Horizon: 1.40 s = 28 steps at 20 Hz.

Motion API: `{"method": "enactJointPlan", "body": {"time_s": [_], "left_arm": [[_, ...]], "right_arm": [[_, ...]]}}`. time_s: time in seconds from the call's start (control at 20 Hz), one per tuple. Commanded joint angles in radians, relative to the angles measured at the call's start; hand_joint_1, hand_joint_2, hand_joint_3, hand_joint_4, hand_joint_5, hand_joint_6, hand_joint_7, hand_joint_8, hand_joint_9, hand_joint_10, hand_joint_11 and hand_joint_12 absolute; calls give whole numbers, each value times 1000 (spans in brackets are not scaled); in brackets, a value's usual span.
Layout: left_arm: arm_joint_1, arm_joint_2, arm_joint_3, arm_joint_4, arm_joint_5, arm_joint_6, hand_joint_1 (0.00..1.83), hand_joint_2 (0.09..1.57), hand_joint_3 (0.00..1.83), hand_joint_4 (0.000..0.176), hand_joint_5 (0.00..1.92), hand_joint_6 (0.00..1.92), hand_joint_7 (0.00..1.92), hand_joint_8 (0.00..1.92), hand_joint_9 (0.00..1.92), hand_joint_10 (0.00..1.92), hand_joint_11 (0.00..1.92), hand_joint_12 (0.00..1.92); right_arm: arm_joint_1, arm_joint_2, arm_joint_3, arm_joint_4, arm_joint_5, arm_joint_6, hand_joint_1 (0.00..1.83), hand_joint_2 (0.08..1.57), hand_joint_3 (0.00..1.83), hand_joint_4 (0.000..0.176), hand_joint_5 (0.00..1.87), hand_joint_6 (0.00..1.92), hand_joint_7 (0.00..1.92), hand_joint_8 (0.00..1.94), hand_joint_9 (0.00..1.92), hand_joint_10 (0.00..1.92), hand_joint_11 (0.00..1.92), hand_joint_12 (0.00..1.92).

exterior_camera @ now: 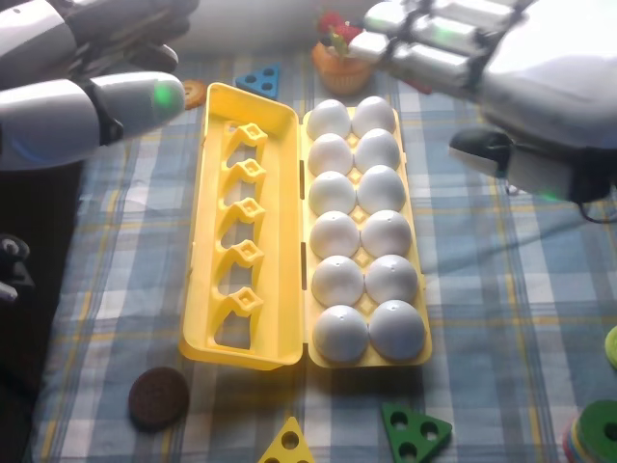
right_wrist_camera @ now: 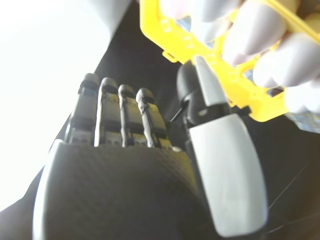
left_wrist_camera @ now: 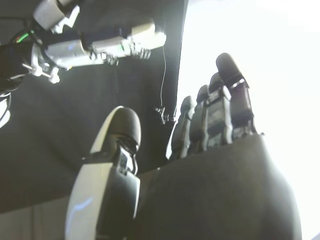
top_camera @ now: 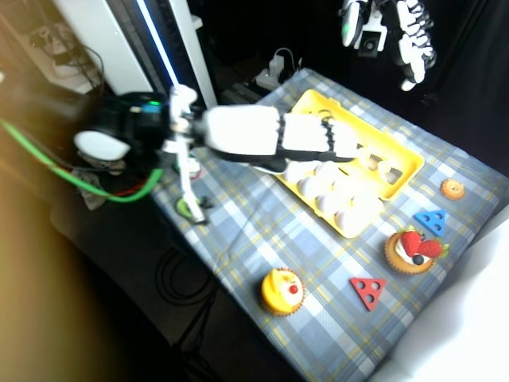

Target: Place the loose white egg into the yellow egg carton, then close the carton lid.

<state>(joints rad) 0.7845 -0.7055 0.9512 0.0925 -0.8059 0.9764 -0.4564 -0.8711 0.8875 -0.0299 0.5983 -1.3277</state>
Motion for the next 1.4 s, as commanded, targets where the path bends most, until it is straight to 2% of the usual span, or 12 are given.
{"method": "enactJointPlan", "body": {"time_s": [0.0,0.05,0.1,0.2,0.25,0.3,0.4,0.55,1.0,1.05,1.15,1.35], "left_arm": [[-1,3,11,-28,-139,-37,554,1404,0,0,124,12,195,20,251,56,0,1188],[11,0,27,-27,-145,-99,556,1398,0,0,102,5,197,13,266,61,0,1271],[21,-2,38,-24,-148,-141,564,1392,0,0,31,1,165,4,269,64,0,1369],[61,-2,62,-19,-160,-246,556,1395,1,0,0,0,74,0,249,58,0,1405],[87,-2,71,-20,-169,-289,388,1403,6,0,0,0,66,1,269,68,0,1444],[105,-3,82,-22,-175,-332,272,1408,8,0,0,0,45,2,303,86,0,1519],[139,-16,104,-26,-183,-412,111,1415,6,9,0,0,1,0,319,93,0,1539],[215,-67,154,-30,-170,-538,5,1432,0,8,0,0,1,0,298,51,40,1338],[259,-176,240,64,-50,-709,0,1326,0,0,0,0,0,0,351,33,62,1448],[259,-181,244,71,-44,-716,0,1333,0,0,0,0,0,0,359,32,55,1421],[259,-201,259,102,-30,-755,0,1322,0,0,0,0,0,0,364,27,135,1389],[253,-217,265,138,-26,-784,0,1327,0,0,0,0,0,0,375,28,151,1433]], "right_arm": [[-6,15,-15,-5,143,-1,138,1216,0,130,0,0,0,0,0,0,0,77],[-37,49,-37,-3,167,-1,182,1233,3,119,0,0,0,0,0,0,0,15],[-57,67,-49,-2,179,-2,157,1302,0,87,0,0,0,0,0,0,0,276],[-105,120,-90,19,211,-32,174,1313,0,91,0,0,0,0,0,0,0,415],[-128,146,-111,29,228,-47,114,1338,0,56,0,0,0,0,14,6,0,736],[-150,169,-128,34,247,-52,54,1333,0,62,0,0,0,0,2,0,0,742],[-181,203,-152,36,281,-53,123,1385,6,81,0,0,0,0,0,0,0,60],[-208,234,-174,37,315,-53,230,1430,14,0,0,0,0,0,0,0,0,0],[-217,254,-185,37,329,-53,181,1409,0,0,0,0,0,0,0,0,0,0],[-217,254,-185,37,332,-53,227,1401,0,6,0,0,0,0,0,0,0,0],[-217,254,-185,37,339,-53,212,1385,0,54,0,0,0,0,0,0,0,0],[-217,254,-186,37,340,-53,240,1366,0,88,0,0,0,0,0,0,0,0]]}}
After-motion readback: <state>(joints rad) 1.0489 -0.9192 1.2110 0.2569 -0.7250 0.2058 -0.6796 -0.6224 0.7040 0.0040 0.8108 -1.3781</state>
